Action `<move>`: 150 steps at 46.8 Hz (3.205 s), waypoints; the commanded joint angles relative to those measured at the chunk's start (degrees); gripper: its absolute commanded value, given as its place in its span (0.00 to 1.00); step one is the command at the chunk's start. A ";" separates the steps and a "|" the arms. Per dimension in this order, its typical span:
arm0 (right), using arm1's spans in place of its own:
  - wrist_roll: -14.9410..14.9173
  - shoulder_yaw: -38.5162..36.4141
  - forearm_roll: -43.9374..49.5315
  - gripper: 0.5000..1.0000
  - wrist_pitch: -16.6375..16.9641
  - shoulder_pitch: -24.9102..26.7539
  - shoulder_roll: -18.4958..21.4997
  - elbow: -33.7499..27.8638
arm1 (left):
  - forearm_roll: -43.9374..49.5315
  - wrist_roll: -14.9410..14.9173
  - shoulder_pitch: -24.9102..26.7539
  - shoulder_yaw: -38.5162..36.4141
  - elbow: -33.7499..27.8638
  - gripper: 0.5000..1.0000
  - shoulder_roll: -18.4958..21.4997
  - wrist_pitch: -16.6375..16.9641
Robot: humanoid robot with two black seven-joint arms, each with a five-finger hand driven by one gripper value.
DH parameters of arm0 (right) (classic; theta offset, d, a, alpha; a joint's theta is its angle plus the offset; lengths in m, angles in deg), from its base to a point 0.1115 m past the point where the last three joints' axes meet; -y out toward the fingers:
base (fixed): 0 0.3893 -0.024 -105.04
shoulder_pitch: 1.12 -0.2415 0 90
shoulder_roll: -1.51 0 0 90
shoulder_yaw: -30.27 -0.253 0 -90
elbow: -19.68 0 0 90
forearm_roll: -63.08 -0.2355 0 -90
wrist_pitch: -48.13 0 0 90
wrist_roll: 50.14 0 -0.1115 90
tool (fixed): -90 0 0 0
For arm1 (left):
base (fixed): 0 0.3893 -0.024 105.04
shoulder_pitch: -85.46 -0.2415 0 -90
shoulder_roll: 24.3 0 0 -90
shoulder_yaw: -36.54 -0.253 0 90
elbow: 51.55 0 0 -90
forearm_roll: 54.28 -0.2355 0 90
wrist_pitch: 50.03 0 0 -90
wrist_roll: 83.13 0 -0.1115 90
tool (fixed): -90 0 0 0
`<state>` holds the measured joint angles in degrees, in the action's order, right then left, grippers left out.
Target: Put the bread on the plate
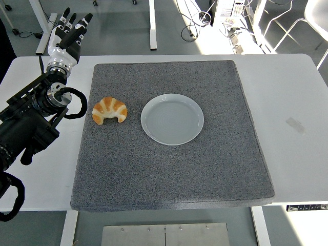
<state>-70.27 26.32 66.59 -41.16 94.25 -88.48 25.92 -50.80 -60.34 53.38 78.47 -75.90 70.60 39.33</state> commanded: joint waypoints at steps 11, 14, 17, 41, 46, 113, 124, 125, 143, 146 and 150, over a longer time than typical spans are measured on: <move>0.00 0.00 0.00 1.00 0.00 0.00 0.00 0.00 | -0.40 -0.11 0.88 -1.94 0.00 0.95 1.78 -0.94; 0.00 0.00 0.00 1.00 0.00 0.00 0.00 0.00 | -0.49 -0.02 0.53 -2.12 -0.09 0.95 1.78 -2.52; 0.00 0.00 0.00 1.00 0.00 0.00 0.00 0.00 | -0.40 -0.02 0.26 -2.12 -0.09 0.95 1.87 -5.33; 0.00 0.00 0.00 1.00 0.00 0.00 0.00 0.00 | -0.49 -0.11 3.42 -16.44 -7.12 0.95 13.03 -12.55; 0.00 0.00 0.00 1.00 0.00 0.00 0.00 0.00 | -0.58 -0.37 4.30 -20.39 -11.07 0.94 16.80 -12.46; 0.00 0.00 0.00 1.00 0.00 0.00 0.00 0.00 | -31.69 -6.08 15.64 -50.46 -24.96 0.77 25.77 -11.76; 0.00 0.00 0.00 1.00 0.00 0.00 0.00 0.00 | -31.78 -5.73 17.40 -55.03 -24.96 0.77 26.38 -12.37; 0.00 0.00 0.00 1.00 0.00 0.00 0.00 0.00 | -31.78 -5.73 17.40 -55.20 -24.96 0.77 26.74 -12.37; 0.00 0.00 0.00 1.00 0.00 0.00 0.00 0.00 | -35.99 -5.64 17.23 -57.23 -28.57 0.85 28.23 -11.94; 0.00 0.00 0.00 1.00 0.00 0.00 0.00 0.00 | -36.52 -5.64 17.14 -57.31 -28.57 0.85 28.23 -11.85; 0.00 0.00 0.00 1.00 0.00 0.00 0.00 0.00 | -36.87 -5.82 17.14 -58.54 -28.57 0.85 28.23 -11.67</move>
<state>-70.27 26.32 66.59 -41.16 94.24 -88.49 25.92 -87.40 -66.04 70.50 20.90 -104.47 98.84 27.50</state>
